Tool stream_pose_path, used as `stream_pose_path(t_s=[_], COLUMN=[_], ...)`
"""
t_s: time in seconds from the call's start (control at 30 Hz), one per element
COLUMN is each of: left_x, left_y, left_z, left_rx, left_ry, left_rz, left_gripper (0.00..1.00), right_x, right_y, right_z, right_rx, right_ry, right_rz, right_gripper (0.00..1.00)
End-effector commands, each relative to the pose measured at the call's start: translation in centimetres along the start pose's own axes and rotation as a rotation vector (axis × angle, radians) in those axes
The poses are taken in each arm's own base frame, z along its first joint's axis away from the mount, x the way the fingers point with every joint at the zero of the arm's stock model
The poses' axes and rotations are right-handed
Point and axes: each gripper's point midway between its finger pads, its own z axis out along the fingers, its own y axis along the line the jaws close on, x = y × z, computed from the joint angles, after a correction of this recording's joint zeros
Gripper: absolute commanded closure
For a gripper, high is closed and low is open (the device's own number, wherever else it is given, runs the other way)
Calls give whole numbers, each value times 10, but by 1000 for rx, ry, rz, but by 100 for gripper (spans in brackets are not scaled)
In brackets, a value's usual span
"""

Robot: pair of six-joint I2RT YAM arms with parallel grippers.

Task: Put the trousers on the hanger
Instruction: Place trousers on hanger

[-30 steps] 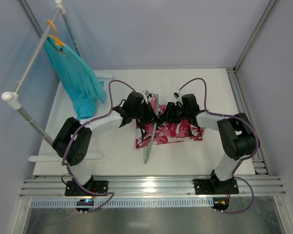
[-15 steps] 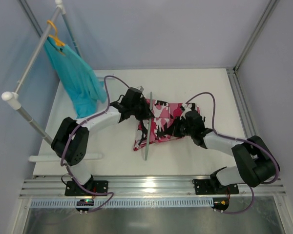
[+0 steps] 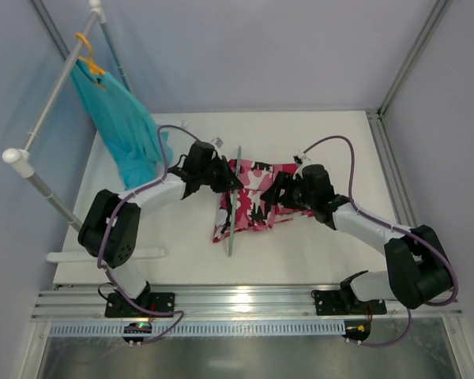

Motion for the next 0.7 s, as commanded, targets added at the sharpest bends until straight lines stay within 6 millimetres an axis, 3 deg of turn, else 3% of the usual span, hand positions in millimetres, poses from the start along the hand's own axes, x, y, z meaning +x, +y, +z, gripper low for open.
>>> stream_pose_path(t_s=[0.0,0.07,0.1,0.17,0.37,0.43,0.5,0.53,0.6,0.67], left_x=[-11,-12,-12,-16,-20,-22,-27,-29,-29,-27], left_y=[6,7,7,6,7,7,9,11,19,30], left_z=[-4,-6,-6,-7,-7,-8,-9,-11,-13,-16], left_rx=[70,94,99,104,108,107,103,94,51,-2], left_ry=[-16,-3,4,3,12,8,-2,-5,3,12], left_rz=[6,2,12,24,30,22,10,2,-12,-14], left_gripper=[100,100,100,100,100,100,100,100,100,100], right_x=[-22,-29,-22,-26,-13,-14,-23,-31,-62,-69], right_y=[0,0,-9,-6,-4,0,4,8,10,-4], right_z=[9,17,27,37,62,62,59,51,40,23], right_rx=[-3,-2,14,-5,-76,-92,-95,-68,6,130], right_ry=[6,8,42,54,94,87,67,68,-1,14], right_rz=[-33,-36,-27,-23,33,33,14,10,-47,-65], right_gripper=[25,25,25,25,28,47,84,93,96,96])
